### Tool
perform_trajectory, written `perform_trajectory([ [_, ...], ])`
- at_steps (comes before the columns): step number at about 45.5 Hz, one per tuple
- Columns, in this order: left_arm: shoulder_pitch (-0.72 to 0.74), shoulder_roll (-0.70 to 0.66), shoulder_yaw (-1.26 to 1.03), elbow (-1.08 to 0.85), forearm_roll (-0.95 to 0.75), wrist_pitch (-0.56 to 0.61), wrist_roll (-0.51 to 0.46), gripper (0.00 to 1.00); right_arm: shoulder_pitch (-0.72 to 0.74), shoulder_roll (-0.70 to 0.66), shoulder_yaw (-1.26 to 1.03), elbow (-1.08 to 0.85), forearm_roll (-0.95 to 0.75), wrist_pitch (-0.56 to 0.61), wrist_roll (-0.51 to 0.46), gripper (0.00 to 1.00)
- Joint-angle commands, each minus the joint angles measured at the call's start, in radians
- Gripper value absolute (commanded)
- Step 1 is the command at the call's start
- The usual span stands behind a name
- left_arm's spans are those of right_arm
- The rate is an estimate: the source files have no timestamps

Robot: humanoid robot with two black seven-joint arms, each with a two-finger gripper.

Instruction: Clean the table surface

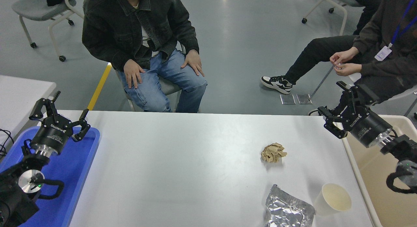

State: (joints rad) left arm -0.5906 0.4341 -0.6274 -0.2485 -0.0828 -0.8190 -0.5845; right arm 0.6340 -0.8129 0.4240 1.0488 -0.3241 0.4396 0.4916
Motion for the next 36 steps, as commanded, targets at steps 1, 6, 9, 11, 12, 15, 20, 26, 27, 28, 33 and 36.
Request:
perform_trajectory([
  [1,0.0,0.0,0.0,0.0,0.0,0.0,0.0,1.0,0.053,-0.157,-0.1,0.16,-0.214,0.005,-0.047,1.0],
  [6,0.0,0.0,0.0,0.0,0.0,0.001,0.0,1.0,0.061,-0.181,-0.1,0.168,-0.308,0.028,-0.053,1.0],
  [9,0.0,0.0,0.0,0.0,0.0,0.001,0.0,1.0,0.079,-0.207,-0.103,0.175,-0.372,0.068,-0.056,1.0],
  [11,0.0,0.0,0.0,0.0,0.0,0.0,0.0,1.0,0.093,-0.215,-0.103,0.178,-0.429,0.091,-0.062,1.0],
  [12,0.0,0.0,0.0,0.0,0.0,0.0,0.0,1.0,0.098,-0.216,-0.103,0.178,-0.456,0.099,-0.065,1.0],
  [15,0.0,0.0,0.0,0.0,0.0,0.001,0.0,1.0,0.101,-0.22,-0.102,0.181,-0.515,0.103,-0.065,1.0],
  [20,0.0,0.0,0.0,0.0,0.0,0.0,0.0,1.0,0.098,-0.224,-0.117,0.211,-0.567,0.11,-0.065,1.0],
  [26,0.0,0.0,0.0,0.0,0.0,0.0,0.0,1.0,0.105,-0.241,-0.191,0.257,-0.653,0.113,-0.067,1.0],
  [27,0.0,0.0,0.0,0.0,0.0,0.001,0.0,1.0,0.11,-0.241,-0.205,0.258,-0.668,0.114,-0.068,1.0],
  [28,0.0,0.0,0.0,0.0,0.0,0.0,0.0,1.0,0.116,-0.241,-0.217,0.26,-0.682,0.117,-0.073,1.0],
  [33,0.0,0.0,0.0,0.0,0.0,0.0,0.0,1.0,0.164,-0.239,-0.278,0.249,-0.716,0.128,-0.117,1.0],
  [36,0.0,0.0,0.0,0.0,0.0,0.0,0.0,1.0,0.185,-0.241,-0.315,0.251,-0.721,0.134,-0.122,1.0],
])
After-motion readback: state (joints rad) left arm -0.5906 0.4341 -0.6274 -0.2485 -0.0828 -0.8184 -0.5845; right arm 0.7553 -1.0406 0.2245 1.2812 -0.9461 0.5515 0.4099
